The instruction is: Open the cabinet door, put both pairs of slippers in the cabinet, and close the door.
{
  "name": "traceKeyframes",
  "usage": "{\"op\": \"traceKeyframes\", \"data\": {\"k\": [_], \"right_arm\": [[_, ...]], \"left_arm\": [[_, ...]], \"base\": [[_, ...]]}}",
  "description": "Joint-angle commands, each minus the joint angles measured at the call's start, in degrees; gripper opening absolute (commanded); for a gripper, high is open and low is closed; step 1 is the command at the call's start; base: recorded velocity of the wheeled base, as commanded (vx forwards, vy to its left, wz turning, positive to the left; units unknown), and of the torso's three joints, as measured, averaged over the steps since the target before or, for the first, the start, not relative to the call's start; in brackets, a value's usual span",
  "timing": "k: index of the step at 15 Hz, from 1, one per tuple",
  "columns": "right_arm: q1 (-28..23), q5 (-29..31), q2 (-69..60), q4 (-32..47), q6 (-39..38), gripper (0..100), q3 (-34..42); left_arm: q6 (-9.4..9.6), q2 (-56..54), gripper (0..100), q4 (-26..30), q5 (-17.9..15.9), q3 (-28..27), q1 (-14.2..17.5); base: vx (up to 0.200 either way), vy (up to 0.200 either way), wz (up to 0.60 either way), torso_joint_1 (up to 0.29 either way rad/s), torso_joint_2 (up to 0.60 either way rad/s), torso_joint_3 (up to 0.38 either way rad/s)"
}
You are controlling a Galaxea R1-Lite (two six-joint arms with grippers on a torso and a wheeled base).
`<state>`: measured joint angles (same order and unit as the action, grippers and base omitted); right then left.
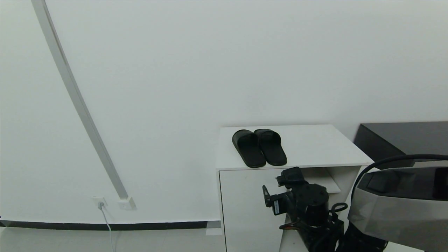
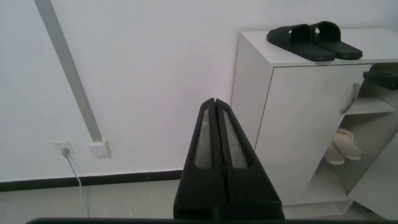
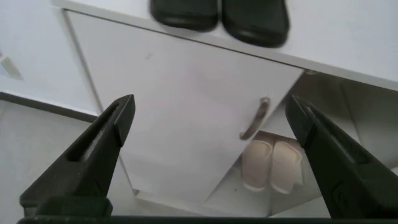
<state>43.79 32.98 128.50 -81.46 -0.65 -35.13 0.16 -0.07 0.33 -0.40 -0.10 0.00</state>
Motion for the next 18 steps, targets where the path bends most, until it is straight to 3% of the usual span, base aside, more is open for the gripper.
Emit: {"op": "traceKeyframes", "data": {"k": [1, 7, 10, 13, 18], "right_arm": [[-1.16, -0.02, -1.59, 3.41, -0.5, 100, -3.45], [-1.69, -0.1, -11.08, 36.02, -12.01, 100, -18.83], [-1.43, -1.16, -12.22, 41.38, -14.3, 100, -21.29], [-1.43, -1.42, -11.52, 41.91, -16.84, 100, -21.29], [-1.69, -2.21, -8.18, 41.2, -17.55, 100, -21.56]], "left_arm": [[0.02, 0.07, 0, 0.02, -0.04, 0.01, 0.0], [0.54, 0.07, 0, 0.02, -0.04, 0.1, 0.0], [0.63, 0.07, 0, 0.02, -0.04, 0.1, 0.0], [0.46, 0.07, 0, 0.02, -0.13, 0.1, 0.0], [0.46, 0.07, 0, 0.02, -0.21, 0.01, 0.0]], "base": [[0.0, 0.0, 0.0, 0.0, 0.0, 0.0], [0.0, 0.0, 0.0, 0.0, 0.0, 0.0], [0.0, 0.0, 0.0, 0.0, 0.0, 0.0], [0.0, 0.0, 0.0, 0.0, 0.0, 0.0], [0.2, 0.0, 0.0, -0.003, 0.0, 0.001]]}}
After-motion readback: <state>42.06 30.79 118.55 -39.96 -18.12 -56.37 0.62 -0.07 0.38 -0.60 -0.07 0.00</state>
